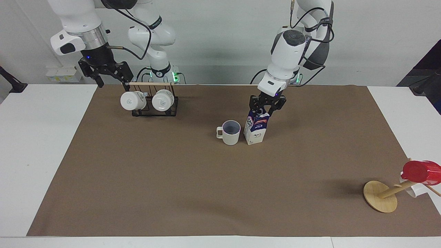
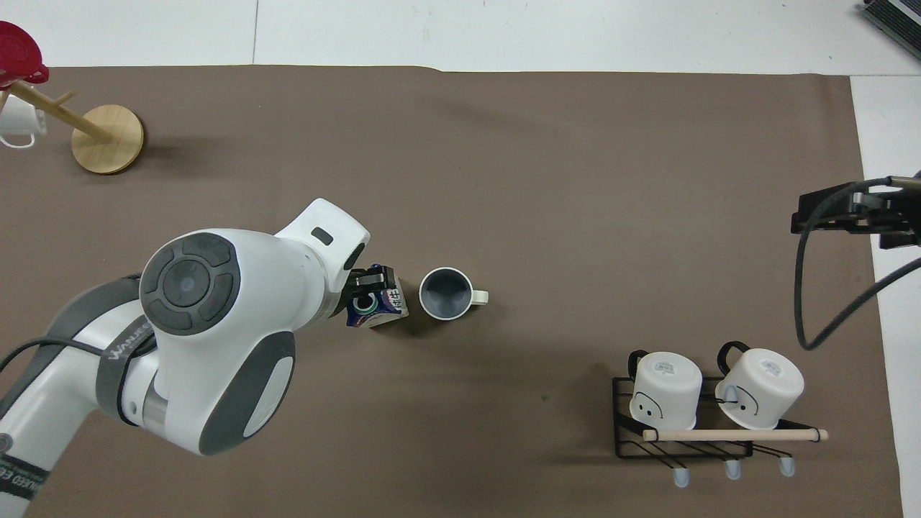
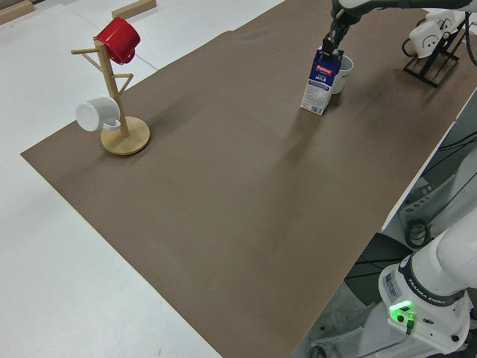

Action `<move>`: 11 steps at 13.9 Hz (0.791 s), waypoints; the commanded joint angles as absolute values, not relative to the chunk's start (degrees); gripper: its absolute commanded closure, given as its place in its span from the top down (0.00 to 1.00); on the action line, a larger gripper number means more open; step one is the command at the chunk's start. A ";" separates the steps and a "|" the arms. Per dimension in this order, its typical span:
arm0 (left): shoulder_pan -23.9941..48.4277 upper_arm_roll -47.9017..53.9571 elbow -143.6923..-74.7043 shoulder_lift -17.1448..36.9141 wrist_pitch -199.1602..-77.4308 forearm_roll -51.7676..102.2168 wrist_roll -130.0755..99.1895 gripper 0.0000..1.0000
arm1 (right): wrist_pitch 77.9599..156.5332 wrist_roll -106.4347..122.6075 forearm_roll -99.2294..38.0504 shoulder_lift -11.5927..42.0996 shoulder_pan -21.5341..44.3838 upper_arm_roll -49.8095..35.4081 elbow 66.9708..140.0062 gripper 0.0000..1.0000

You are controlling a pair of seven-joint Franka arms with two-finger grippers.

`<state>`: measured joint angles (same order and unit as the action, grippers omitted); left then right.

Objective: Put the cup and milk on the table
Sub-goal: 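Carry the milk carton with the left gripper beside the mug, then open the left gripper and draw it back from the carton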

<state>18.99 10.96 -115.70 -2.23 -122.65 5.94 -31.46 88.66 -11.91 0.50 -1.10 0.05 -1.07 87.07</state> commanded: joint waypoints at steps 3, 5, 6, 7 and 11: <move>18.90 9.58 -106.71 -3.33 -109.54 5.19 -30.68 1.00 | 88.86 -10.72 -0.88 -2.37 -0.88 -1.49 88.51 1.00; 15.84 9.67 -105.56 -5.18 -106.01 4.66 -25.69 1.00 | 88.86 -10.72 -0.88 -2.37 -0.88 -1.49 88.51 1.00; 14.43 9.58 -105.47 -6.14 -104.69 4.75 -22.97 1.00 | 88.86 -10.64 -0.88 -2.37 -0.88 -1.49 88.51 1.00; 12.85 9.49 -105.47 -6.59 -103.55 4.66 -20.50 1.00 | 88.94 -10.55 -0.88 -2.37 -0.88 -1.49 88.51 1.00; 4.15 9.40 -105.38 -7.91 -99.41 4.75 -9.61 1.00 | 89.12 -10.37 -0.88 -2.37 -0.88 -1.49 88.51 1.00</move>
<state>7.78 8.96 -105.47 -6.96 -101.80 5.26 -13.97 88.67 -11.91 0.50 -1.10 0.05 -1.07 87.07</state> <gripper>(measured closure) 0.000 0.000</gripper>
